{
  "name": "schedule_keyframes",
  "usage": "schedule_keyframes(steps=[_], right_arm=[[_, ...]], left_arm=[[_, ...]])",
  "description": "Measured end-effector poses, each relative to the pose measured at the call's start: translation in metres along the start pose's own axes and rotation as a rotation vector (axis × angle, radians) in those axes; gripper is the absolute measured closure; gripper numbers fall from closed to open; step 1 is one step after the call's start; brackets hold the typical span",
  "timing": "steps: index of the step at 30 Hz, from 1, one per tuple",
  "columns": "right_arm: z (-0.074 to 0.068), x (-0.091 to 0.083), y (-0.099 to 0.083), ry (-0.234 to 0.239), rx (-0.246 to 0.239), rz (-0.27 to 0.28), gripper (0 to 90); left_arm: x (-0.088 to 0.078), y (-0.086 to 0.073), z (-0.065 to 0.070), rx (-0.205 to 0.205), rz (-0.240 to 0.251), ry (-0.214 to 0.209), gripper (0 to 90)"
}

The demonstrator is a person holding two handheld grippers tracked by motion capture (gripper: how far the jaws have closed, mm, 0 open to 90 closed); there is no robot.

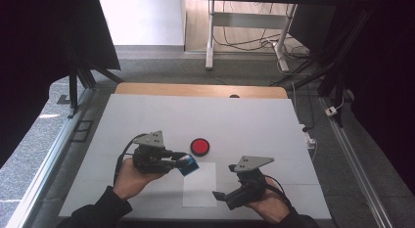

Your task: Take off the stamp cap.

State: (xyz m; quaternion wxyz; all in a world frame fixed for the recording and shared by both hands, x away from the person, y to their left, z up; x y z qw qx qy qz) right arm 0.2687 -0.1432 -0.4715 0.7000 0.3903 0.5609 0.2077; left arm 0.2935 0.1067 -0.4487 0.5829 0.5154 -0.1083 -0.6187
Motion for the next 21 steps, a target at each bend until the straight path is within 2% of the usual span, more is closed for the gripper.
schedule_keyframes(steps=[2,6,14,18,21], right_arm=[[0.0,0.005,0.005,0.015,-0.015,-0.003,0.0],[0.0,0.01,0.01,0.047,-0.01,-0.007,0.0],[-0.001,0.027,0.019,0.117,-0.015,-0.018,0.0],[-0.003,0.035,0.023,0.164,-0.04,-0.022,0.0],[-0.005,0.038,0.026,0.179,-0.058,-0.027,0.0]], left_arm=[[0.0,0.0,0.0,-0.006,-0.002,-0.012,70.3],[0.0,0.0,0.0,-0.008,-0.001,-0.044,70.3],[0.001,-0.002,0.002,0.014,-0.01,-0.115,70.3],[0.001,-0.003,0.002,0.027,-0.01,-0.142,70.4],[0.001,-0.003,0.003,0.039,-0.006,-0.156,70.4]])
Point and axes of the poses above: each handheld gripper's, and its own axes: x roughly forward along the jaws, y roughly out of its top, z roughly to its right, the point moved 4 cm from there along x, roughly forward along the jaws, and after that the axes turned 15 degrees about -x, right-handed, at the moved point
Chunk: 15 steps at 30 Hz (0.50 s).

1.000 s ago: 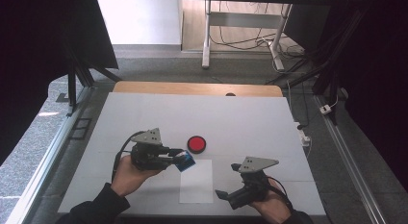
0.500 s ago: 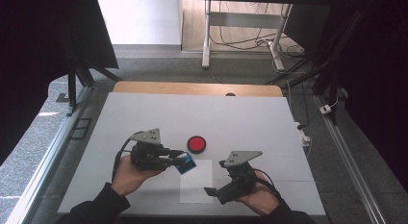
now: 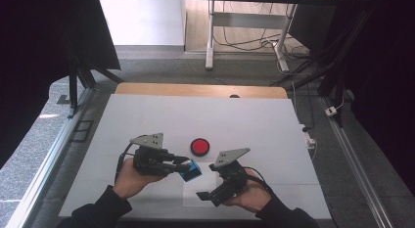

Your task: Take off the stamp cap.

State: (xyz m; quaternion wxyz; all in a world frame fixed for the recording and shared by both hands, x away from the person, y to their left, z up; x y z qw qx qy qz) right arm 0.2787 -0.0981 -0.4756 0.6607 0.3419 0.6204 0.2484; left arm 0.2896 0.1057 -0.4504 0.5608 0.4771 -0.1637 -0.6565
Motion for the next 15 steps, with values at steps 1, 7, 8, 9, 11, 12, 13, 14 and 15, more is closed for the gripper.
schedule_keyframes(steps=[1,7,8,9,11,12,13,14,15], right_arm=[[0.0,0.002,0.001,0.006,-0.006,0.001,0.0],[0.001,0.011,0.007,0.052,-0.022,0.012,8.7],[0.002,0.012,0.007,0.061,-0.026,0.013,11.0],[0.003,0.013,0.009,0.076,-0.032,0.02,17.4],[0.004,0.013,0.01,0.094,-0.031,0.021,25.1],[0.004,0.013,0.01,0.098,-0.035,0.024,27.6],[0.005,0.013,0.01,0.1,-0.039,0.026,31.5],[0.006,0.013,0.01,0.107,-0.037,0.024,35.3],[0.007,0.013,0.01,0.112,-0.036,0.026,37.5]], left_arm=[[0.0,0.0,0.0,0.006,0.002,-0.009,70.4],[0.0,-0.001,0.002,0.04,0.005,-0.031,70.4],[0.0,-0.001,0.002,0.047,0.005,-0.034,70.4],[0.001,-0.001,0.003,0.055,0.004,-0.036,70.4],[0.001,-0.002,0.003,0.075,0.002,-0.042,70.4],[0.001,-0.002,0.003,0.075,0.002,-0.042,70.5],[0.002,-0.002,0.004,0.09,0.001,-0.046,70.4],[0.002,-0.002,0.004,0.097,-0.001,-0.05,70.4],[0.002,-0.002,0.004,0.097,-0.001,-0.05,70.4]])
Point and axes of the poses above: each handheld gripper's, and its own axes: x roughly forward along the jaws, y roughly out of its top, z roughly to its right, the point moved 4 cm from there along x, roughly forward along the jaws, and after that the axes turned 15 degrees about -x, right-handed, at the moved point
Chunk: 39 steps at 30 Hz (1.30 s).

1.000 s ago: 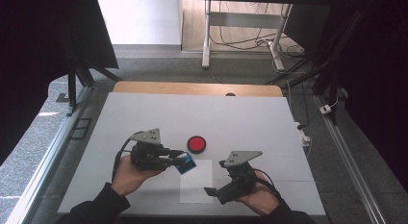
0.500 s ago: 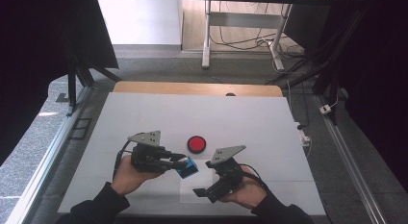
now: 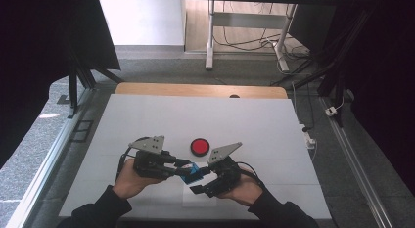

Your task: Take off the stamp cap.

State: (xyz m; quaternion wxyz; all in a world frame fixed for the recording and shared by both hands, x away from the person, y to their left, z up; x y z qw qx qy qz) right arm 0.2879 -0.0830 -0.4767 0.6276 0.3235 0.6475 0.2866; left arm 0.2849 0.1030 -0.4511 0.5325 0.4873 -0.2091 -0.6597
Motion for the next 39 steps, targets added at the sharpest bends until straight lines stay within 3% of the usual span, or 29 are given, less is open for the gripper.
schedule_keyframes(steps=[9,30,37,39], right_arm=[[0.0007,-0.0032,-0.0003,0.029,-0.022,0.028,55.9],[-0.0022,-0.0073,0.0023,0.136,-0.021,0.106,68.1],[-0.0009,-0.0076,0.0021,0.176,0.058,0.121,68.6],[-0.0012,-0.0074,0.0019,0.179,0.055,0.12,68.7]], left_arm=[[0.0005,-0.0005,0.0023,0.046,0.006,-0.026,70.4],[-0.0028,-0.0002,0.0052,0.076,0.033,-0.099,70.5],[-0.0041,0.0008,0.0069,0.088,0.041,-0.088,70.5],[-0.0039,0.0006,0.0069,0.086,0.036,-0.092,70.6]])
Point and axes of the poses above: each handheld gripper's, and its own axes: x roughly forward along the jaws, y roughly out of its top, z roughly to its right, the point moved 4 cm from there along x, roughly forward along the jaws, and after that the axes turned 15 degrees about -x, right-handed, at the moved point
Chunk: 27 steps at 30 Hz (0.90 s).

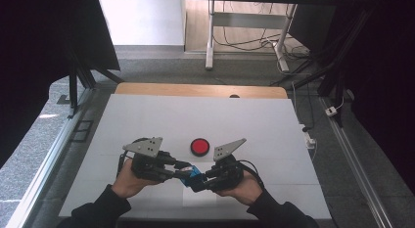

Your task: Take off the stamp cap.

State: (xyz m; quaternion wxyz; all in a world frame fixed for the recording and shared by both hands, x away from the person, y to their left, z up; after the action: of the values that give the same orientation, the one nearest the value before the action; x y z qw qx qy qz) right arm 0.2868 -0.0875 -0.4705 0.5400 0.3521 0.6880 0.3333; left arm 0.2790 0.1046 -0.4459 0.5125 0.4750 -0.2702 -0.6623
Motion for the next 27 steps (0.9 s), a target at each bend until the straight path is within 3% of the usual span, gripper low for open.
schedule_keyframes(steps=[4,9,12,13,16,21,27], right_arm=[[-0.0051,-0.0005,0.0019,-0.028,-0.089,-0.028,68.9],[-0.0086,-0.0011,0.0035,-0.033,-0.141,-0.036,69.1],[-0.0076,-0.0009,0.0027,-0.031,-0.121,-0.035,69.1],[-0.0055,-0.0008,0.0017,-0.028,-0.084,-0.029,69.1],[-0.0029,-0.0005,0.0005,-0.02,-0.044,-0.019,69.1],[-0.0054,-0.0002,-0.002,-0.03,-0.097,-0.078,69.0],[-0.0055,-0.0016,-0.0012,-0.052,-0.106,-0.067,68.9]], left_arm=[[-0.0003,0.0003,-0.0009,-0.034,-0.009,-0.033,70.6],[-0.0002,0.0,-0.0013,-0.045,-0.008,-0.063,70.7],[0.0,0.0,-0.0007,-0.03,-0.01,-0.041,70.7],[0.0,0.0003,-0.0003,-0.022,-0.009,-0.031,70.6],[0.0005,0.0011,0.0008,-0.006,-0.016,-0.002,70.6],[-0.0049,0.0028,0.0005,-0.016,0.003,-0.01,70.7],[-0.0046,0.0029,0.0009,-0.015,-0.002,0.008,70.6]])
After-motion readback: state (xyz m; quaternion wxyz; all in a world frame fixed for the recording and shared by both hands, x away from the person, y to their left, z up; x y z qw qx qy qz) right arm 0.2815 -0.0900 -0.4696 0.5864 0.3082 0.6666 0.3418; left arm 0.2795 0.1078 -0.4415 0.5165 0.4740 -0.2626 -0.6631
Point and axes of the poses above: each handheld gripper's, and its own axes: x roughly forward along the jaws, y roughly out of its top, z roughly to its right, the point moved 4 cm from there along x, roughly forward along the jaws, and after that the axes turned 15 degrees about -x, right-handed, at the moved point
